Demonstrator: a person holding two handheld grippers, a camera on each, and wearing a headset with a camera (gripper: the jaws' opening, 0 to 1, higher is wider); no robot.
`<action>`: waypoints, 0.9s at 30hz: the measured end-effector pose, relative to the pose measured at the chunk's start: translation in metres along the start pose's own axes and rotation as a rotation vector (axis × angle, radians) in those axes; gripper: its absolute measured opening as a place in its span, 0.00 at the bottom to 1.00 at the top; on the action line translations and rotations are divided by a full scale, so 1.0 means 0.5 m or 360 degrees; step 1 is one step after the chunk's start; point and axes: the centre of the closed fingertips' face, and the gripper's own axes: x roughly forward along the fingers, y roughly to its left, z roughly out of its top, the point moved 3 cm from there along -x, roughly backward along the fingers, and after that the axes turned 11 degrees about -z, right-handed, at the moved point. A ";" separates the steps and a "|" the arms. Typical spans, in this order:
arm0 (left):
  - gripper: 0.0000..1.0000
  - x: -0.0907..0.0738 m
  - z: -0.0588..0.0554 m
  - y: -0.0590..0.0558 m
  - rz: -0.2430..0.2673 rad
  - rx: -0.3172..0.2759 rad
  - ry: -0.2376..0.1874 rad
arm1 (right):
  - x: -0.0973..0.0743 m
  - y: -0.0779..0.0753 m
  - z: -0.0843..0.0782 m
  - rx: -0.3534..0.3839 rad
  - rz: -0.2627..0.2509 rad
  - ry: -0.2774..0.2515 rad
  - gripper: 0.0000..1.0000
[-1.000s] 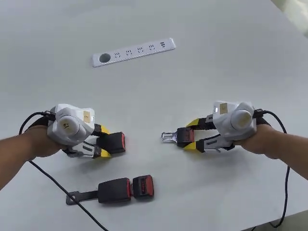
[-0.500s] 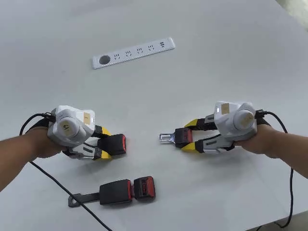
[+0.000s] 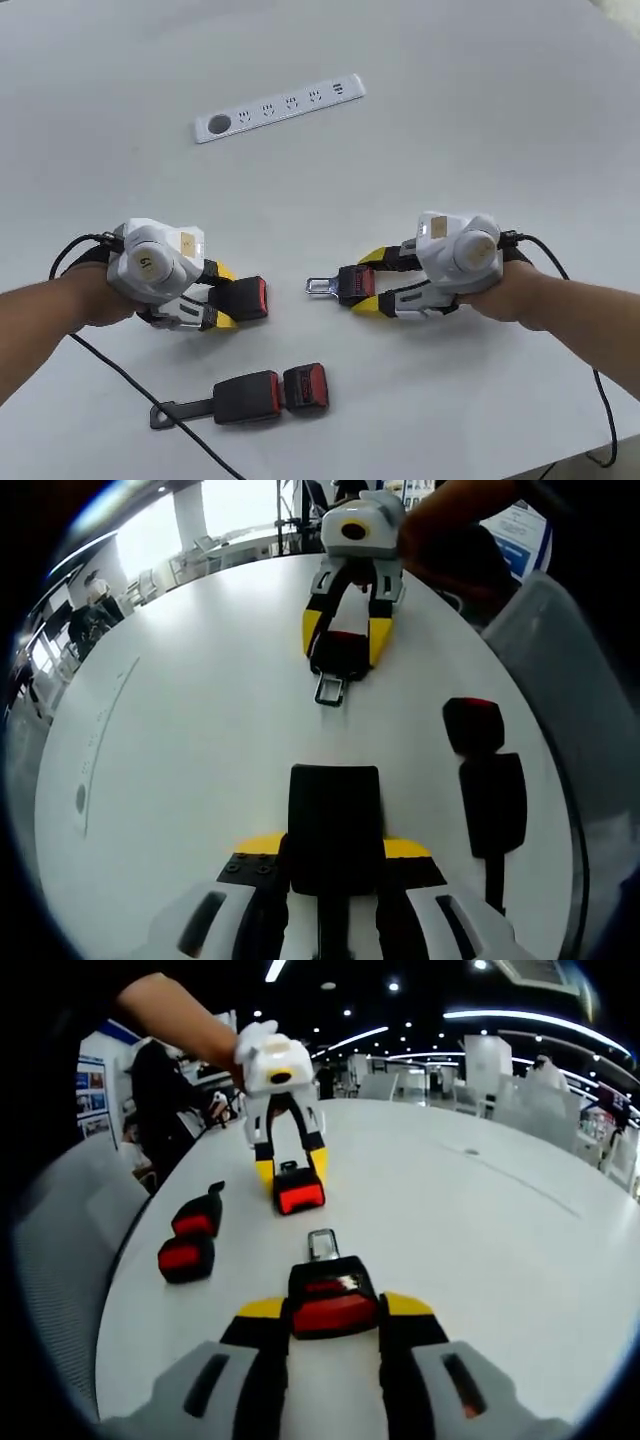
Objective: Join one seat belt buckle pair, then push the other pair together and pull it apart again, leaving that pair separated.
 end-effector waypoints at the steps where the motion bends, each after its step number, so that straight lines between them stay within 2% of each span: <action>1: 0.34 0.000 0.000 0.000 -0.0001 0.0004 0.0004 | 0.005 0.003 0.003 -0.0001 -0.0001 -0.0005 0.34; 11: 0.34 0.001 0.001 0.000 -0.0007 0.0010 0.0019 | 0.049 0.028 0.028 -0.0039 0.0036 0.0000 0.34; 27: 0.34 0.004 0.008 0.000 -0.0026 0.0047 0.0078 | 0.086 0.064 0.055 -0.0102 0.0080 0.0039 0.34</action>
